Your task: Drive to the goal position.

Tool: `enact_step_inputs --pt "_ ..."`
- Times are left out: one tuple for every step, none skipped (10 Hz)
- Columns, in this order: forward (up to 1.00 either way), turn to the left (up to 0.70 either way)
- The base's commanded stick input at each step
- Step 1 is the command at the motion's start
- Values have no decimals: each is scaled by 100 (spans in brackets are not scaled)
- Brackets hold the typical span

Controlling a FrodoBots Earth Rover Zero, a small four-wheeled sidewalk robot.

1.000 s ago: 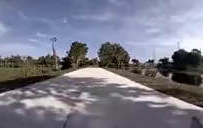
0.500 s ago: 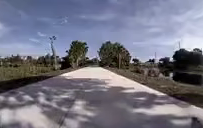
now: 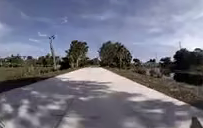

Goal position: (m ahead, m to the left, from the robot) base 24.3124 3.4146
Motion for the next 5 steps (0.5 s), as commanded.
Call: enact_step_inputs --pt "85 0" --pt "85 0" --pt "85 0" --pt "85 0" --pt "85 0"
